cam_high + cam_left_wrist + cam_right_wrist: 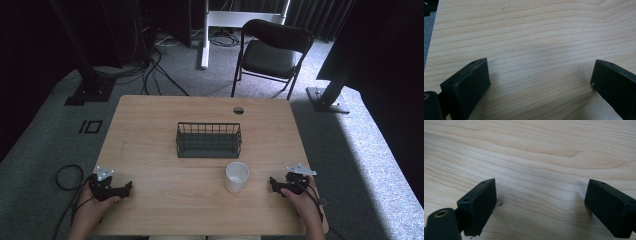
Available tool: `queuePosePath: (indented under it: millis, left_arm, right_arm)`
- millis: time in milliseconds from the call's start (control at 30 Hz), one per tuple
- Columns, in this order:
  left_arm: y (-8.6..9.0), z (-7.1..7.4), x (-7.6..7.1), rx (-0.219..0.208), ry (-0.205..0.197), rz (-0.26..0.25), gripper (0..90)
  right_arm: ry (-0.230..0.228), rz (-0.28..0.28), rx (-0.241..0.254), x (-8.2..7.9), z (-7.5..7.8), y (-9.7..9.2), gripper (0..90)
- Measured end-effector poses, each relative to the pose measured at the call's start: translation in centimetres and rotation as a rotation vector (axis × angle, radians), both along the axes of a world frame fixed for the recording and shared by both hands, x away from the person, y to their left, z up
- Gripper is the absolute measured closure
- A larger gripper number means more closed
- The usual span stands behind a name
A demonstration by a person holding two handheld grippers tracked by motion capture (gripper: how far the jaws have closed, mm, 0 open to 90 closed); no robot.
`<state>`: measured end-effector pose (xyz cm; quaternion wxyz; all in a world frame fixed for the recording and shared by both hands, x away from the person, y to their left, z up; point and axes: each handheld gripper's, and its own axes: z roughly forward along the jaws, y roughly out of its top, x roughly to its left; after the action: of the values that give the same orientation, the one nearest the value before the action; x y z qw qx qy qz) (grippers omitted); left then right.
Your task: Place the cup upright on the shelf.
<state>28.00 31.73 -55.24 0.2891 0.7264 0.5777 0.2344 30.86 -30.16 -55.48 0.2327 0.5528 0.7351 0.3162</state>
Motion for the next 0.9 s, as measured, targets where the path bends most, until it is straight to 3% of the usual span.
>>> queuePosePath:
  millis: [633,900]
  left_arm:
    - [-0.18,0.01,-0.29,0.001,0.003,0.001,2.5]
    - [-0.47,0.02,-0.38,0.007,-0.002,-0.054,2.6]
  right_arm:
    - [0.000,0.000,0.000,0.00,0.00,0.00,10.2]
    - [0.000,-0.001,0.001,0.00,0.00,0.01,10.2]
